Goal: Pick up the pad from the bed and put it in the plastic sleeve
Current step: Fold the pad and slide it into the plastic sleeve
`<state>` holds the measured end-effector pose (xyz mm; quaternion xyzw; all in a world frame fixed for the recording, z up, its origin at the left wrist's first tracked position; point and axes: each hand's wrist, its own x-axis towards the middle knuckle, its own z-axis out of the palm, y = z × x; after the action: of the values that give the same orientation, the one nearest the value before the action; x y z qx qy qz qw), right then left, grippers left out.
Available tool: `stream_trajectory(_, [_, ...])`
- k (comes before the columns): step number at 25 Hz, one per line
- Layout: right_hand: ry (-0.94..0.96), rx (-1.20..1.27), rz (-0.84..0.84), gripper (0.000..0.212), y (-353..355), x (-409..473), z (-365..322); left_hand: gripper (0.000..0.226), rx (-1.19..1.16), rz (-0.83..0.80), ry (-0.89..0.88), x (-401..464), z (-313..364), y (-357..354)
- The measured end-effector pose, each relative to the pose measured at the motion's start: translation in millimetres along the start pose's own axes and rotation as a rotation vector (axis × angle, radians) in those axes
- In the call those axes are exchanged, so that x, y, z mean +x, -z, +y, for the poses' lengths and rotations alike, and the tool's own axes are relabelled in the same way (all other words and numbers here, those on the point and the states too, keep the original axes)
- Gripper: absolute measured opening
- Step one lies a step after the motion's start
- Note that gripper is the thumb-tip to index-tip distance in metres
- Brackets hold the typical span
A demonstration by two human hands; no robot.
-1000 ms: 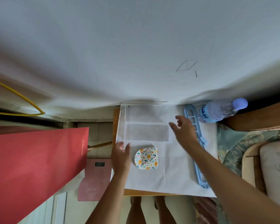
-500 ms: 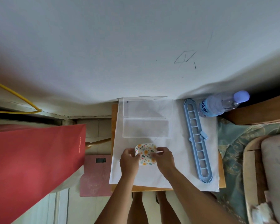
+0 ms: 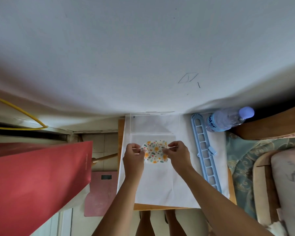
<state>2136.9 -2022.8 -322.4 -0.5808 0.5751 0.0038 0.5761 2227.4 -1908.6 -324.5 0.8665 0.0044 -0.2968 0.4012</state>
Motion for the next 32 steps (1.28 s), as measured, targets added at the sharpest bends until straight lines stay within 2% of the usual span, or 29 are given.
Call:
stream_trajectory(2, [0.044, -0.055, 0.016, 0.014, -1, 15, -9, 0.011, 0.056, -0.012, -0.056, 12, 11, -8])
stream_trajectory(4, [0.078, -0.172, 0.004, 0.01, -5, 25, -10, 0.02, 0.154, -0.095, -0.099, 19, 13, -16])
stream_trajectory(7, [0.149, -0.526, -0.011, 0.026, -7, 28, -5, 0.03, 0.29, -0.13, -0.153, 19, 9, -19])
stream_trajectory(8, [0.257, -0.688, -0.006, 0.031, -7, 26, -3, 0.03, 0.317, -0.092, -0.186, 19, 7, -17])
stream_trajectory(11, [0.779, -1.006, -0.027, 0.047, -10, 12, 1, 0.029, 0.3, 0.014, -0.204, 18, 0, -7])
stream_trajectory(13, [0.882, -1.136, -0.048, 0.053, -15, 6, 7, 0.029, 0.291, 0.028, -0.192, 17, -5, -2])
stream_trajectory(18, [0.626, -1.182, -0.281, 0.055, -27, 15, 18, 0.029, 0.318, 0.02, -0.238, 19, -10, 1])
stream_trajectory(22, [0.515, -1.208, -0.303, 0.055, -32, 21, 19, 0.03, 0.337, 0.01, -0.281, 23, -6, 1])
stream_trajectory(27, [0.475, -1.199, -0.312, 0.048, -34, 27, -1, 0.036, 0.448, -0.058, -0.381, 38, 1, 4])
stream_trajectory(30, [0.539, -1.066, -0.144, 0.039, -17, 29, -12, 0.039, 0.425, -0.07, -0.354, 48, 5, 9])
stream_trajectory(32, [0.445, -0.869, 0.049, 0.04, 3, 40, -17, 0.043, 0.323, -0.088, -0.249, 61, 8, 11])
